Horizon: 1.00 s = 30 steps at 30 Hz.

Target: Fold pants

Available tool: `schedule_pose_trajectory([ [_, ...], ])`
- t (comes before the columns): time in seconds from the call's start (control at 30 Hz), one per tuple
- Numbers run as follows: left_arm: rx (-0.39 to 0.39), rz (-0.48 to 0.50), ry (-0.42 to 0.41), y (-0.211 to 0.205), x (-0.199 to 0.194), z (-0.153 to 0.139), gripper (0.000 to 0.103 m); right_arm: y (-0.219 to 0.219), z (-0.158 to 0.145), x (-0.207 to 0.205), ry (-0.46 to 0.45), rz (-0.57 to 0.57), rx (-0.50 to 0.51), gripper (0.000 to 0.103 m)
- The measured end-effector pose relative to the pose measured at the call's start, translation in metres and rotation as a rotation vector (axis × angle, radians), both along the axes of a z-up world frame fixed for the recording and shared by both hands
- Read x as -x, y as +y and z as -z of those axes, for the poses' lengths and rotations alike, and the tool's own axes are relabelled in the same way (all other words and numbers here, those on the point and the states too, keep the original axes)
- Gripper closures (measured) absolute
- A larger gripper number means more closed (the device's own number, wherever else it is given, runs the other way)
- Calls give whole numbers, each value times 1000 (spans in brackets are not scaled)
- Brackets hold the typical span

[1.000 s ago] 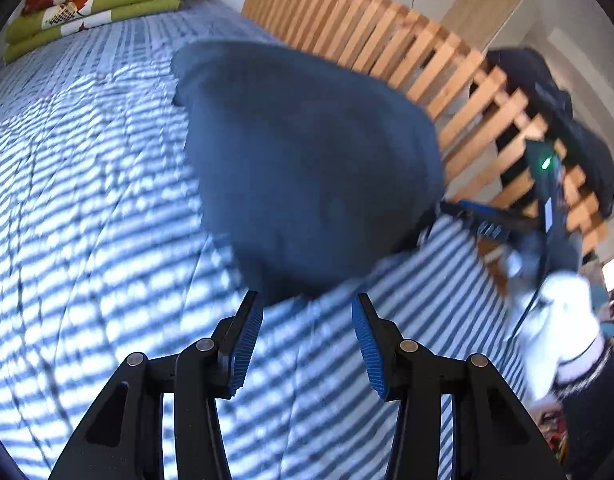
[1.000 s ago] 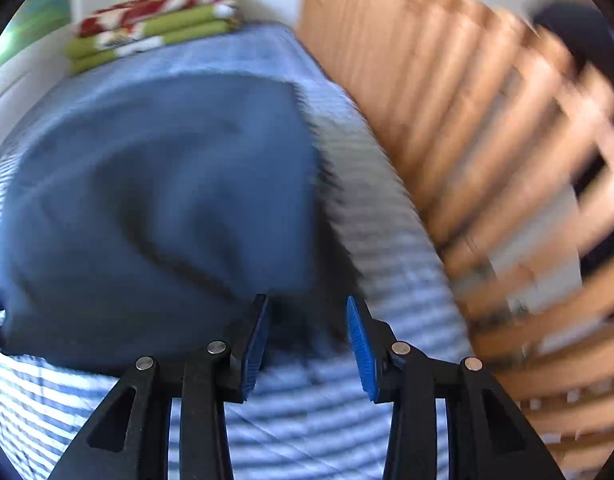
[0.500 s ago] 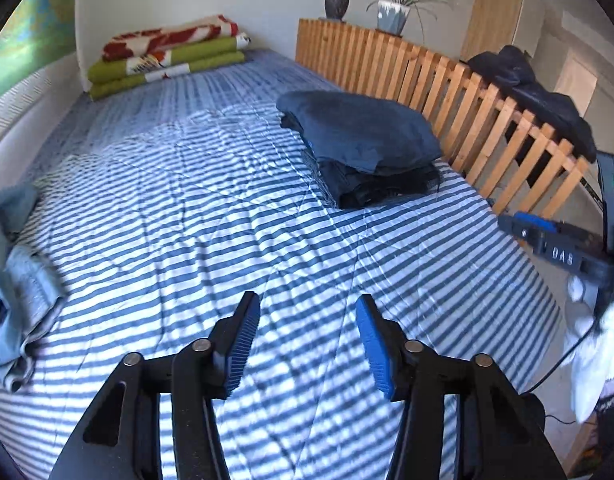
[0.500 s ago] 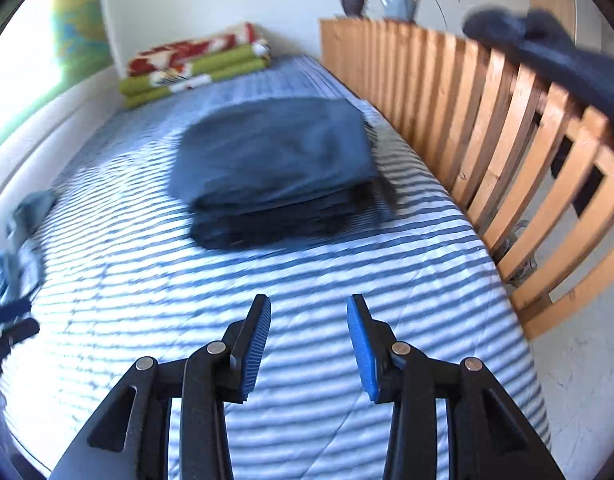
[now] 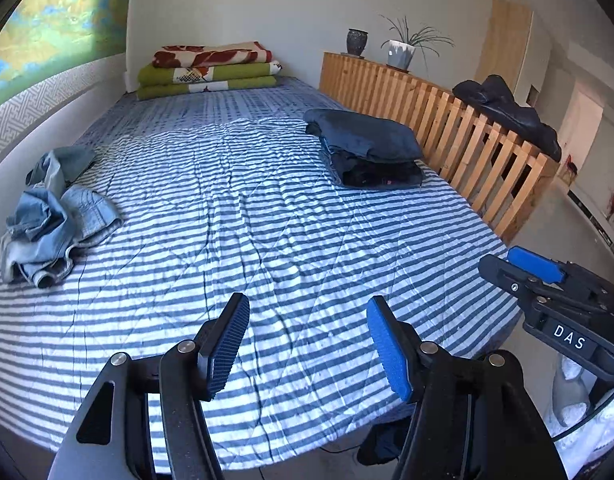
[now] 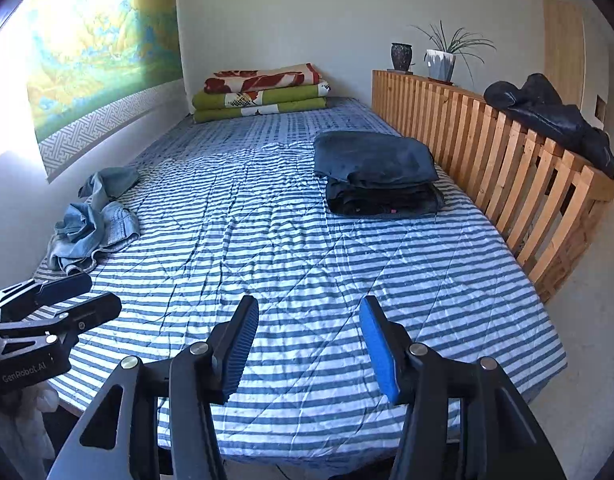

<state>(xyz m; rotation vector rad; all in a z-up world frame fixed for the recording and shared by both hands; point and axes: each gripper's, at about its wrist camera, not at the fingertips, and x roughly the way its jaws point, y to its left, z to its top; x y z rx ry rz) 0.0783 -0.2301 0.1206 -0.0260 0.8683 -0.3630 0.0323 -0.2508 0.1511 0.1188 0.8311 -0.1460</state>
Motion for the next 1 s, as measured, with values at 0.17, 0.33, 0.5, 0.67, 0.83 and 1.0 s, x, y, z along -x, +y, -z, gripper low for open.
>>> schedule_pose_trajectory([
  [0.17,-23,-23,14,9,42,16,36,22,19,25,25,23,-3,54],
  [0.33,-34,-18,32,11,64,24,32,29,29,40,48,44,-25,54],
  [0.5,-41,-31,26,18,68,21,31,36,32,44,55,51,8,54],
  [0.67,-20,-56,27,27,59,17,23,43,30,40,50,40,46,54],
  [0.83,-27,-62,43,31,49,20,23,47,30,35,50,38,55,54],
  [1.0,-25,-66,64,31,41,24,22,48,37,28,68,30,44,54],
])
